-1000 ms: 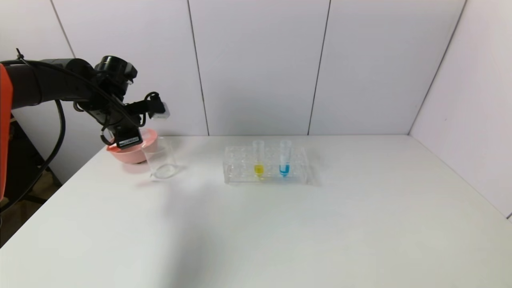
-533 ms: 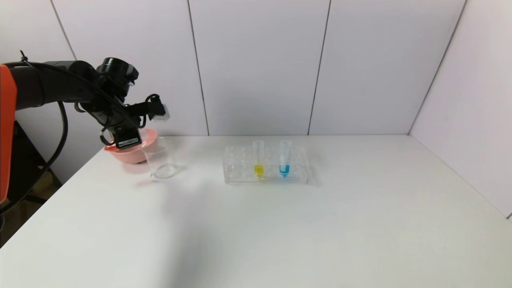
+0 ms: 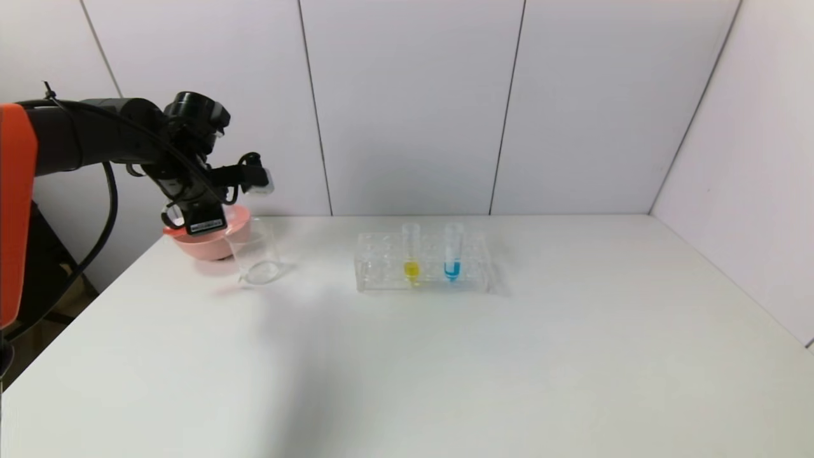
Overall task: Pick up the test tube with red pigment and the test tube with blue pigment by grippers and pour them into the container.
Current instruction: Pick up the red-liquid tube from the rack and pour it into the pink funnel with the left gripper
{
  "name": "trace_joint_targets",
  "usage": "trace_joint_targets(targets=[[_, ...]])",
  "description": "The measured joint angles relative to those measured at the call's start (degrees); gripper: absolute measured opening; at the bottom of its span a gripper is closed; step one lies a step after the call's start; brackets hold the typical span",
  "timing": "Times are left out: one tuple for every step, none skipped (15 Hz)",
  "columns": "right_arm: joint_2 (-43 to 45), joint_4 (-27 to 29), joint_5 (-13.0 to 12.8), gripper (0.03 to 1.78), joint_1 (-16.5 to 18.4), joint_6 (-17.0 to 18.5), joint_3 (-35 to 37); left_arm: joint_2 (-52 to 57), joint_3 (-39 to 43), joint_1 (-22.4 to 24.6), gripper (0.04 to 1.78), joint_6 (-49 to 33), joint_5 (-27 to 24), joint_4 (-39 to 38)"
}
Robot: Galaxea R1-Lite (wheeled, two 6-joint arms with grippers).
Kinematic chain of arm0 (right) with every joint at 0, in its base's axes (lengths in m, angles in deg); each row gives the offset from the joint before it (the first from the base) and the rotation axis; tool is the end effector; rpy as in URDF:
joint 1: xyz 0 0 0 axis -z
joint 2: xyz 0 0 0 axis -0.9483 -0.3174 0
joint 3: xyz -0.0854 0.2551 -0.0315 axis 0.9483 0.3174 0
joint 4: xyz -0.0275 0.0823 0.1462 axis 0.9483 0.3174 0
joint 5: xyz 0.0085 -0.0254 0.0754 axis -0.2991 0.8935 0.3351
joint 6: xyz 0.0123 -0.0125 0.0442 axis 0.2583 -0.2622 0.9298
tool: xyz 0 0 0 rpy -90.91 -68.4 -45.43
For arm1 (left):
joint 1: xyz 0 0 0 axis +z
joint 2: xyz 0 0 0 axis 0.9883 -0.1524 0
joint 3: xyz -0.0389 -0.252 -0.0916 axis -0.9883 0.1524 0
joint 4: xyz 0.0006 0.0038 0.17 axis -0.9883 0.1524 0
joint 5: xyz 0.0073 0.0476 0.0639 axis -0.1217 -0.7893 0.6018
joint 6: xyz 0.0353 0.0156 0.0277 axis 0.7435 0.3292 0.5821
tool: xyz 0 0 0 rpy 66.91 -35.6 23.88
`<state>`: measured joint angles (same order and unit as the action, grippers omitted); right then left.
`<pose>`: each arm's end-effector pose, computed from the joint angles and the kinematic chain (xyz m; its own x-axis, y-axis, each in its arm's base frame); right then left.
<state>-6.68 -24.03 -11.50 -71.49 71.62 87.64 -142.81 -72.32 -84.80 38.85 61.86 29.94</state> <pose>0.0090 -0.0018 0.0758 0.9993 -0.0383 0.0024 0.0379 0.9952 0.0901 0.3941 -0.0093 0.1882 0.6596 0.2793 -0.6978 0.5878 0.3869 0.7105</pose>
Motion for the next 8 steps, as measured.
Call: trace_joint_targets(targets=[[0.0, 0.0, 0.0, 1.77, 0.0, 0.0, 0.0, 0.0, 0.0, -0.1, 0.42, 0.1, 0.5, 0.0], [0.0, 0.0, 0.0, 1.78, 0.0, 0.0, 0.0, 0.0, 0.0, -0.4, 0.42, 0.2, 0.7, 0.3], [0.0, 0.0, 0.0, 1.77, 0.0, 0.0, 0.0, 0.0, 0.0, -0.6, 0.42, 0.5, 1.0, 0.6], [0.0, 0.0, 0.0, 1.77, 0.0, 0.0, 0.0, 0.1, 0.0, -0.9, 0.42, 1.0, 1.9, 0.6], [0.0, 0.0, 0.0, 1.77, 0.0, 0.0, 0.0, 0.2, 0.0, -0.9, 0.42, 1.2, 3.2, 0.7], [0.0, 0.0, 0.0, 1.77, 0.0, 0.0, 0.0, 0.2, 0.0, -0.9, 0.42, 1.7, 3.8, 0.7], [0.0, 0.0, 0.0, 1.77, 0.0, 0.0, 0.0, 0.3, 0.0, -0.9, 0.42, 2.0, 4.0, 0.8], [0.0, 0.0, 0.0, 1.77, 0.0, 0.0, 0.0, 0.3, 0.0, -1.0, 0.42, 2.0, 4.2, 1.1]])
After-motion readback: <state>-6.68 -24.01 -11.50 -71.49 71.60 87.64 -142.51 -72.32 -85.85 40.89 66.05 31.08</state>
